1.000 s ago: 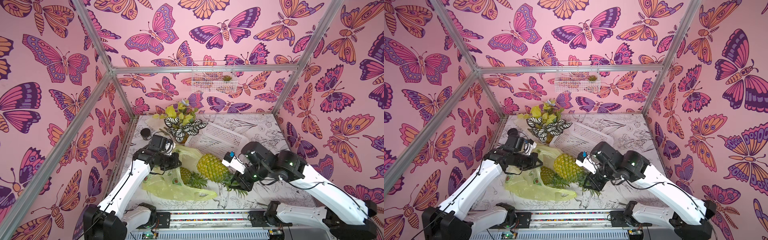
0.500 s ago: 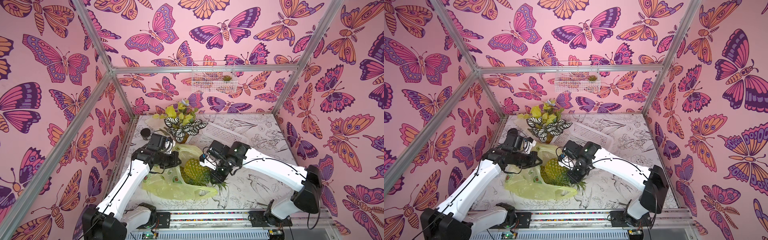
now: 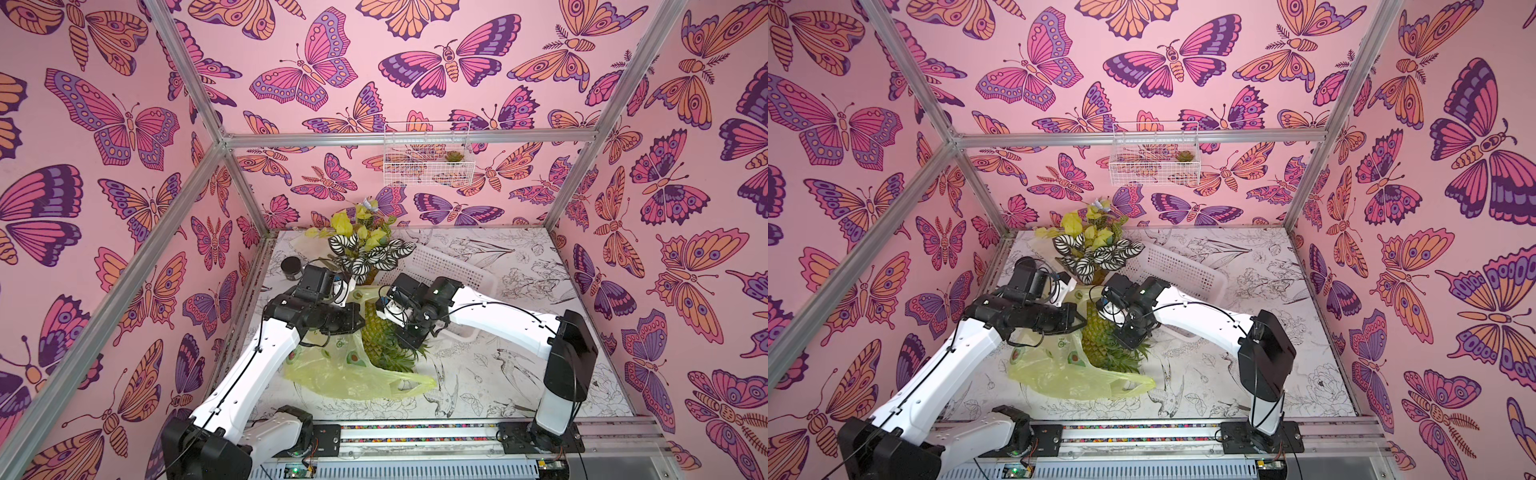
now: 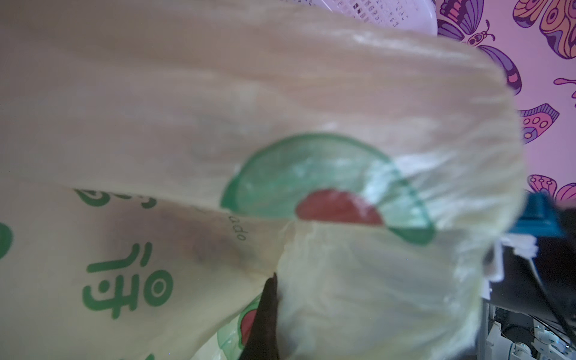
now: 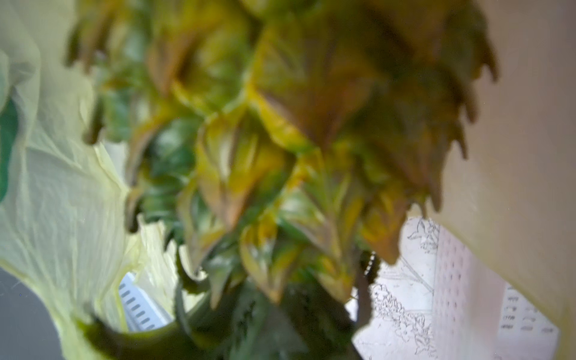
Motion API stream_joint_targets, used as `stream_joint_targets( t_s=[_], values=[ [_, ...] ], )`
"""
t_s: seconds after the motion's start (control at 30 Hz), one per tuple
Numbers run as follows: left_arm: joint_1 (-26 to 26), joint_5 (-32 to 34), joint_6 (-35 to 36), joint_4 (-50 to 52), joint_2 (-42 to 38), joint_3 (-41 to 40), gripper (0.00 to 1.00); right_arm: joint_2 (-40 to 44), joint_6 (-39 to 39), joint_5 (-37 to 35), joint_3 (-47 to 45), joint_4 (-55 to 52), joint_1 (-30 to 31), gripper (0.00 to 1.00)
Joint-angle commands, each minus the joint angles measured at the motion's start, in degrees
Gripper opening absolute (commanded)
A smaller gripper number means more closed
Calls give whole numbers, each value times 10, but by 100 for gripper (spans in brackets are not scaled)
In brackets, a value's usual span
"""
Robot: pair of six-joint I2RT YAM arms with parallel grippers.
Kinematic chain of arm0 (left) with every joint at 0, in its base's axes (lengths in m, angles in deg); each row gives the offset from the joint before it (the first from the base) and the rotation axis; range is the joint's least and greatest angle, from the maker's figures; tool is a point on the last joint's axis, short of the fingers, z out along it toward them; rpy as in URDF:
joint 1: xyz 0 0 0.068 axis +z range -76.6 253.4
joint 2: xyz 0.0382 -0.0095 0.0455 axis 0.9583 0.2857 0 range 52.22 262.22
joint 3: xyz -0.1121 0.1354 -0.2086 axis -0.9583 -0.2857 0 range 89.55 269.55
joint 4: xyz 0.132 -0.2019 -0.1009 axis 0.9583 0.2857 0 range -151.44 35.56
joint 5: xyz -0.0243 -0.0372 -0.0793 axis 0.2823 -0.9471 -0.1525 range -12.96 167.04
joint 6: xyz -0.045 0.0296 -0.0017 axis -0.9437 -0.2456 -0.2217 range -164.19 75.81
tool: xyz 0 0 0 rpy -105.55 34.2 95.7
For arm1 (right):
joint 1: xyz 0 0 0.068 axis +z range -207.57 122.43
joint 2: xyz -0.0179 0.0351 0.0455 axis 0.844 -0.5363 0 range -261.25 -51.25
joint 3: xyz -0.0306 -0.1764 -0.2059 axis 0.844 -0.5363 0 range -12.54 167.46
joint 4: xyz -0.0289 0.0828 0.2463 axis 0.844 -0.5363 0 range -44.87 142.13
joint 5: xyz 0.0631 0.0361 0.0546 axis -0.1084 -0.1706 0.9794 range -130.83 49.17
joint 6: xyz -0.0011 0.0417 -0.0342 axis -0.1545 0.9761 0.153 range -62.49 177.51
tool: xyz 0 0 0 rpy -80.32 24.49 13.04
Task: Place the pineapple into a plastic bag & tie a knot
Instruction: Place the pineapple in the plastic bag.
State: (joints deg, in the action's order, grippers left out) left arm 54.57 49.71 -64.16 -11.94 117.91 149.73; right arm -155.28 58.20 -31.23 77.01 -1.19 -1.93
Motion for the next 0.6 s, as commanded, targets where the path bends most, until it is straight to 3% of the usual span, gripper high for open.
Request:
stream_joint_targets(
  t_s=[0.0,0.17,0.23,0.4,0.5,0.57],
  values=[
    [-5,4,18,13,9,9,0,-5,-60,5,5,107,-1,0],
    [-7,15,17,12,12,-1,0,-13,-85,15,-31,208,-4,0],
    [-7,23,12,8,15,-6,0,-20,-88,15,-45,243,-4,6],
    [-9,36,0,-11,20,-19,0,-51,-85,-7,-59,314,-4,26],
    [-9,43,-3,-18,22,-26,0,-64,-84,-37,-69,345,-5,50],
    [-9,46,-6,-24,23,-30,0,-66,-86,-42,-75,350,-5,60]
  ],
)
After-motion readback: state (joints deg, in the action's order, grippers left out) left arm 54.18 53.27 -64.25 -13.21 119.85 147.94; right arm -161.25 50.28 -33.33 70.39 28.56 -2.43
